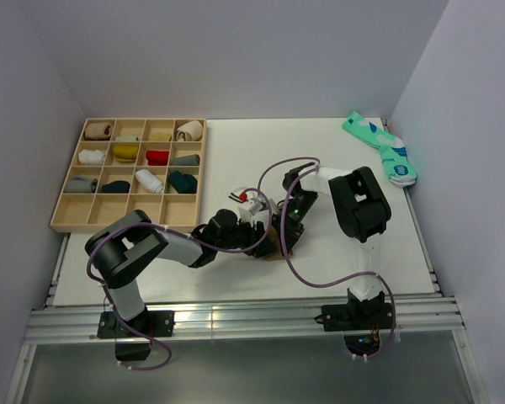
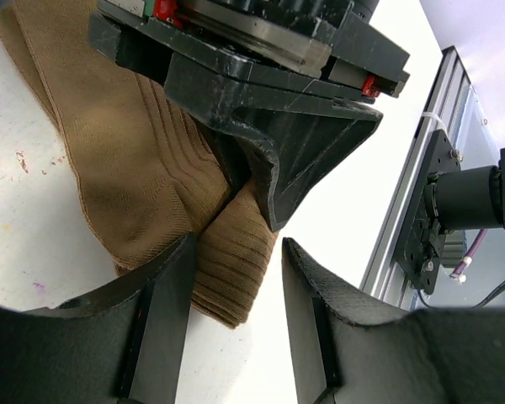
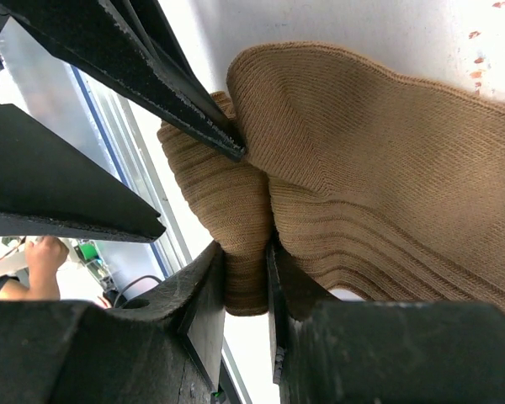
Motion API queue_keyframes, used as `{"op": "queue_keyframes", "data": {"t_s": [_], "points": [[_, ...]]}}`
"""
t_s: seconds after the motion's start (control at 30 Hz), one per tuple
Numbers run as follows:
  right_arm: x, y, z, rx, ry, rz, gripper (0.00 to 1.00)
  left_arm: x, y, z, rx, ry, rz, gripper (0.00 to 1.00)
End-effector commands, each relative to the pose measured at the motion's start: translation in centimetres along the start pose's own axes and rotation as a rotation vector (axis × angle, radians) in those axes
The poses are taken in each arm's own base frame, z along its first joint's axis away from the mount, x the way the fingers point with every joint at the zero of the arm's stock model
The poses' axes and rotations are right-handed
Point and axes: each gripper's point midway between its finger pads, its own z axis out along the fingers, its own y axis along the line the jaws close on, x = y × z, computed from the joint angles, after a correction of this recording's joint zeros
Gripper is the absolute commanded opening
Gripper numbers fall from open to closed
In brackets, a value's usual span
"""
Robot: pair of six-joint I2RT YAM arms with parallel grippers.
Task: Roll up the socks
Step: Roll the sock at the center of the board.
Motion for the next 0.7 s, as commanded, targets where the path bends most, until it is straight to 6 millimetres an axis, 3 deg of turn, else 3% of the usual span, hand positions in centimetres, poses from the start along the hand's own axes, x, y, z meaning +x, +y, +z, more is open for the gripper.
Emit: {"op": "queue_keyframes", "data": {"t_s": [0.0, 0.47, 0.67], "points": [[-0.3, -0.4, -0.3, 0.001, -0.004, 0.016, 0.15, -0.4, -1.3, 0.0, 0.053, -0.009, 0.049, 0.50], [-0.2, -0.4, -0.3, 0.005, -0.002, 0.015, 0.14, -2.0, -2.5, -0.8, 0.066, -0.056, 0.066, 0.50], [-0.2, -0.4, -0.3, 0.004, -0.003, 0.018, 0.14, -1.2, -1.9, -0.2, 0.054, -0.024, 0.064, 0.50]]}}
